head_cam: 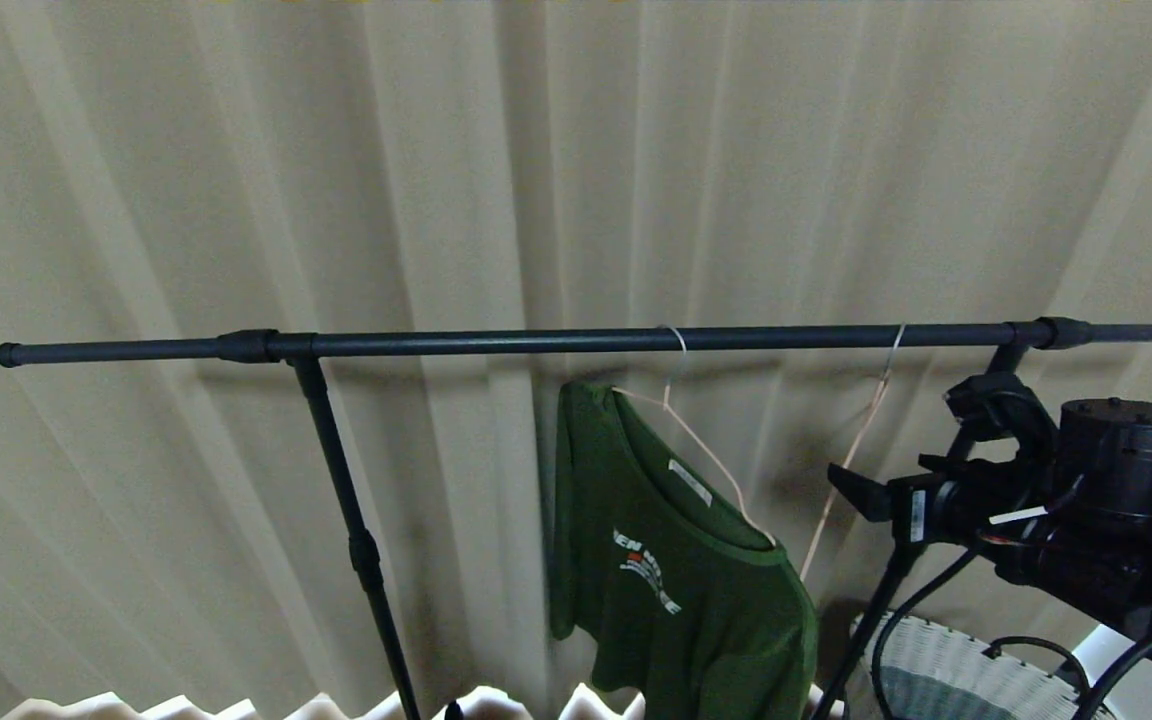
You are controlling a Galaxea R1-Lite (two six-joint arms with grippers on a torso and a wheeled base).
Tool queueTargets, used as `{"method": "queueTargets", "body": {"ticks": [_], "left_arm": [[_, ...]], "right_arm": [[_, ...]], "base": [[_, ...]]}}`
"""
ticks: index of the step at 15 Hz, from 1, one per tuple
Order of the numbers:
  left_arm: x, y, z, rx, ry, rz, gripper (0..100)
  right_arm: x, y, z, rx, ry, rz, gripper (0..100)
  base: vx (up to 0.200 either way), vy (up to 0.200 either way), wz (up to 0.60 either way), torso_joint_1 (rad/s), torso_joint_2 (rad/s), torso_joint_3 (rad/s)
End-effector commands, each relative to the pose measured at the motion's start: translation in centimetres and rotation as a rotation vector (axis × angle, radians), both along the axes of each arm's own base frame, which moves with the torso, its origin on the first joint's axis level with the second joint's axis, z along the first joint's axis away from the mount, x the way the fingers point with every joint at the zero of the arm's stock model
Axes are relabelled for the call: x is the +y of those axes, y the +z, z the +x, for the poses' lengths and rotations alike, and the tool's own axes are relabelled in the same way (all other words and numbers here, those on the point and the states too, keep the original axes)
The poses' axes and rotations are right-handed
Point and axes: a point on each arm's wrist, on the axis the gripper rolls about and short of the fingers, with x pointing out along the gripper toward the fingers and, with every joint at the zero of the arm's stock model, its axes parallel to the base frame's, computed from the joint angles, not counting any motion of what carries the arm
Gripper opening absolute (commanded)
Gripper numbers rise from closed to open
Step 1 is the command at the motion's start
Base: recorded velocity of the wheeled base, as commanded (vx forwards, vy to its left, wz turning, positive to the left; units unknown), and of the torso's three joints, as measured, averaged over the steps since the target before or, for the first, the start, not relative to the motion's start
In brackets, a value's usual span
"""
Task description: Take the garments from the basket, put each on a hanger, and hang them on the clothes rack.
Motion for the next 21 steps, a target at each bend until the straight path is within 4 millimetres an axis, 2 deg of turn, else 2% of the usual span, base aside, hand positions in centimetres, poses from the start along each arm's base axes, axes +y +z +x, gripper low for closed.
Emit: {"method": "queueTargets", "body": {"ticks": [1, 5, 11, 15, 21], "left_arm": [[0.0, 0.0, 0.0, 0.001, 0.000, 0.001, 0], [0.0, 0.0, 0.0, 0.001, 0.002, 0.000, 0], [0.0, 0.0, 0.0, 0.001, 0.000, 0.001, 0], [0.0, 0.0, 0.0, 0.001, 0.002, 0.001, 0], [0.0, 0.0, 0.0, 0.001, 0.000, 0.003, 0]], "right_arm": [[0.7, -1.2, 0.5, 0.043, 0.021, -0.009, 100], [1.0, -2.2, 1.5, 0.070, -0.011, -0.034, 100], [0.7, -2.4, 1.2, 0.077, -0.055, -0.056, 100], [-0.9, -2.1, -0.6, 0.081, -0.101, -0.056, 100], [-3.0, -1.7, -1.6, 0.081, -0.176, -0.056, 100]], "base": [[0.000, 0.000, 0.00, 0.000, 0.00, 0.000], [0.000, 0.000, 0.00, 0.000, 0.00, 0.000], [0.000, 0.000, 0.00, 0.000, 0.00, 0.000], [0.000, 0.000, 0.00, 0.000, 0.00, 0.000], [0.000, 0.000, 0.00, 0.000, 0.00, 0.000]]}}
